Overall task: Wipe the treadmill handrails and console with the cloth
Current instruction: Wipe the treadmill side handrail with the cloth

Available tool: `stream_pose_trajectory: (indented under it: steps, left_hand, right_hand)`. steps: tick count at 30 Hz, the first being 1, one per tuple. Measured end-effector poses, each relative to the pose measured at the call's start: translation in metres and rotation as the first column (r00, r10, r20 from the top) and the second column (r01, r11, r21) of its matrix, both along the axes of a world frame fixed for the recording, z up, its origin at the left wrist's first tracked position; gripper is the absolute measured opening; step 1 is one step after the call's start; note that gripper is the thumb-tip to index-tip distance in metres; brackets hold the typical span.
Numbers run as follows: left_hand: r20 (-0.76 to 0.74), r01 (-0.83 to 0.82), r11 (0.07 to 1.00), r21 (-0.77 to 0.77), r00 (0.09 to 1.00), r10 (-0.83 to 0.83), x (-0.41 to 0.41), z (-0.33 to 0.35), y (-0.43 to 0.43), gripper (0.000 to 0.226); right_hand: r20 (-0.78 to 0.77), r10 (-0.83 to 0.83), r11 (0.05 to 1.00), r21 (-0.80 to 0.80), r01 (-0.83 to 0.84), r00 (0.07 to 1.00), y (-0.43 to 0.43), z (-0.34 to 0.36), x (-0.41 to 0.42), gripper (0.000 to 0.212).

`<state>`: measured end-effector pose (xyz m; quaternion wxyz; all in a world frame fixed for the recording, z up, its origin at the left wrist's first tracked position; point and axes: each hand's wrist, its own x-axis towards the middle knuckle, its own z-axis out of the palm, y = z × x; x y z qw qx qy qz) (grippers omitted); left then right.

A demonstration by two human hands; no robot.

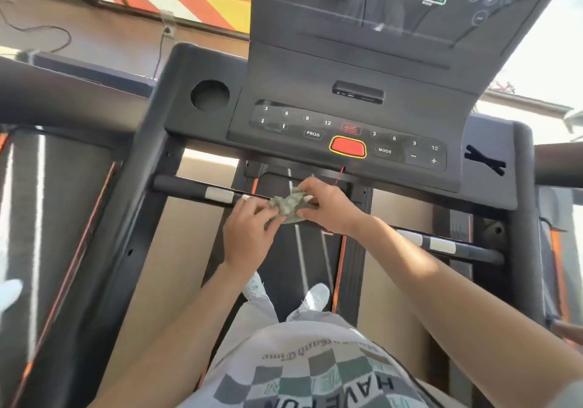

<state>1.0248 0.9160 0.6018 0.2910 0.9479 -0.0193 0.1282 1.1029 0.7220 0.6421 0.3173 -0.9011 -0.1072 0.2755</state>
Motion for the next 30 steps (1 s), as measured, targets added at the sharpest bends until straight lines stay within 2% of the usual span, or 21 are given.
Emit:
stream_pose_trajectory:
  steps: [4, 6, 8, 10, 11, 12, 14, 15, 16, 17, 19, 22, 26, 30]
  left_hand:
    - [-0.059, -0.220, 0.970, -0.099, 0.975, 0.215, -0.015, -0.003, 0.003, 0.017]
    - [-0.117, -0.321, 0.931, -0.176, 0.945, 0.304, -0.018, -0.007, 0.001, 0.016]
    - [-0.221, -0.422, 0.858, -0.293, 0.903, 0.368, -0.019, -0.013, -0.002, 0.015]
    - [-0.387, -0.535, 0.735, -0.417, 0.836, 0.389, -0.020, -0.017, -0.009, 0.011]
    - [-0.484, -0.584, 0.653, -0.482, 0.799, 0.357, -0.021, -0.017, -0.014, 0.008]
    - [-0.582, -0.637, 0.534, -0.557, 0.757, 0.296, -0.021, -0.016, -0.019, 0.005]
    - [-0.718, -0.728, 0.167, -0.665, 0.685, 0.127, -0.020, -0.006, -0.029, 0.005]
    - [-0.737, -0.737, -0.014, -0.675, 0.675, 0.039, -0.019, -0.002, -0.034, 0.012]
    - [-0.735, -0.729, -0.144, -0.669, 0.678, -0.017, -0.018, 0.002, -0.040, 0.021]
    - [-0.728, -0.718, -0.218, -0.661, 0.684, -0.045, -0.017, 0.003, -0.045, 0.027]
    - [-0.722, -0.705, -0.277, -0.653, 0.690, -0.053, -0.016, 0.006, -0.057, 0.032]
    - [-0.729, -0.712, -0.281, -0.643, 0.682, -0.062, -0.013, 0.008, -0.080, 0.033]
    - [-0.740, -0.725, -0.304, -0.618, 0.667, -0.086, -0.011, 0.011, -0.105, 0.032]
    - [-0.724, -0.709, -0.308, -0.634, 0.685, -0.084, -0.011, 0.014, -0.120, 0.028]
  right_hand:
    - [-0.042, 0.057, 0.998, 0.027, -0.056, 0.997, 0.022, -0.002, 0.010, 0.031]
    - [-0.089, 0.038, 0.996, 0.088, -0.030, 0.995, 0.032, -0.003, 0.018, 0.021]
    - [-0.135, 0.010, 0.988, 0.156, 0.011, 0.991, 0.041, -0.002, 0.025, 0.017]
    - [-0.166, 0.031, 0.982, 0.191, 0.001, 0.986, 0.046, -0.004, 0.031, 0.015]
    - [-0.173, 0.059, 0.980, 0.195, -0.025, 0.983, 0.047, -0.005, 0.033, 0.015]
    - [-0.165, 0.091, 0.981, 0.183, -0.060, 0.982, 0.047, -0.007, 0.036, 0.015]
    - [-0.150, 0.132, 0.981, 0.158, -0.108, 0.980, 0.043, -0.010, 0.040, 0.012]
    - [-0.149, 0.146, 0.980, 0.157, -0.123, 0.978, 0.039, -0.013, 0.042, 0.011]
    - [-0.150, 0.166, 0.977, 0.155, -0.143, 0.975, 0.034, -0.011, 0.044, 0.011]
    - [-0.158, 0.185, 0.974, 0.162, -0.159, 0.970, 0.027, -0.011, 0.047, 0.012]
    - [-0.182, 0.229, 0.967, 0.154, -0.202, 0.956, 0.011, -0.009, 0.050, 0.013]
    - [-0.197, 0.305, 0.951, 0.118, -0.286, 0.932, -0.010, -0.005, 0.052, 0.012]
    - [-0.130, 0.397, 0.918, 0.027, -0.397, 0.909, -0.028, -0.001, 0.051, 0.025]
    - [-0.111, 0.471, 0.881, 0.011, -0.473, 0.875, -0.041, 0.004, 0.050, 0.030]
